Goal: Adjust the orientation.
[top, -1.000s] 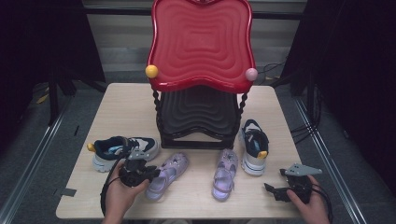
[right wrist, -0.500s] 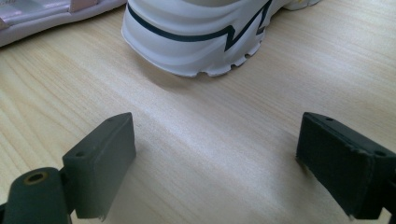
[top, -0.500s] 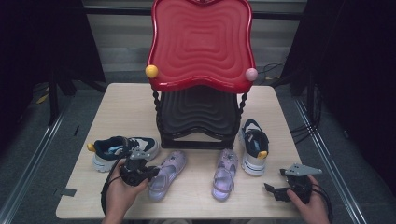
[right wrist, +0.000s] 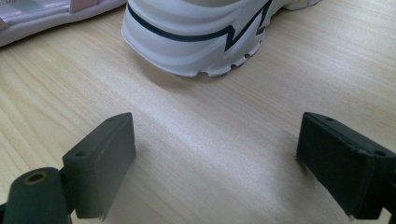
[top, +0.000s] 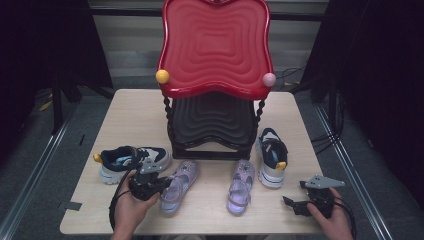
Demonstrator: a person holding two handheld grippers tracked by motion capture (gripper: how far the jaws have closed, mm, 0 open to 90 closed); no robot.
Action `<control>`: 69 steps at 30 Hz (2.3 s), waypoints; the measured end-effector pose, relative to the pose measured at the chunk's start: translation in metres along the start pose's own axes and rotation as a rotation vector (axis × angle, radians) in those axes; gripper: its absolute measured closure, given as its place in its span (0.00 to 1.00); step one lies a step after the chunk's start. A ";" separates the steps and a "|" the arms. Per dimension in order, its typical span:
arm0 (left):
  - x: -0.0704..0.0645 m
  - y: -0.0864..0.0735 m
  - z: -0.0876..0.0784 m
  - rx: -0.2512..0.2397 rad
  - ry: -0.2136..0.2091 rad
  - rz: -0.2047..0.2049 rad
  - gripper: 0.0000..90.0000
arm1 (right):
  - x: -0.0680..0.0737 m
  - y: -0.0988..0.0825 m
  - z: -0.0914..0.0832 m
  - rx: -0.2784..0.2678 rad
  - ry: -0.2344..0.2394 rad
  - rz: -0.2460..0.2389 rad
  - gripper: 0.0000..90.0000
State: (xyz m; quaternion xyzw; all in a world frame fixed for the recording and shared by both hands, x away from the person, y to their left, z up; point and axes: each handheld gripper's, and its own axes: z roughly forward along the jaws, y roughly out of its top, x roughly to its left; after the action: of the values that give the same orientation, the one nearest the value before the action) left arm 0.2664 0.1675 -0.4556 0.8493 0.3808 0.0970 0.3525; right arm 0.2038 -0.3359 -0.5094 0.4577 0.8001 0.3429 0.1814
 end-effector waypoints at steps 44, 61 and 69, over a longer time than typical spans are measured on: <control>-0.018 0.016 -0.032 -0.148 -0.042 0.087 0.93 | 0.000 0.000 0.000 0.001 0.000 0.001 0.12; -0.021 0.026 -0.043 -0.226 -0.057 0.088 0.92 | 0.000 0.000 0.000 0.001 0.000 0.001 0.12; -0.024 0.032 -0.048 -0.243 -0.050 0.106 0.93 | 0.000 0.000 0.000 0.001 0.000 0.001 0.12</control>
State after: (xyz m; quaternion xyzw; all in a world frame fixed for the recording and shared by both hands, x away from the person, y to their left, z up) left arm 0.2476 0.1606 -0.3962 0.8215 0.3118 0.1395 0.4565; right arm 0.2037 -0.3358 -0.5094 0.4584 0.7998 0.3427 0.1810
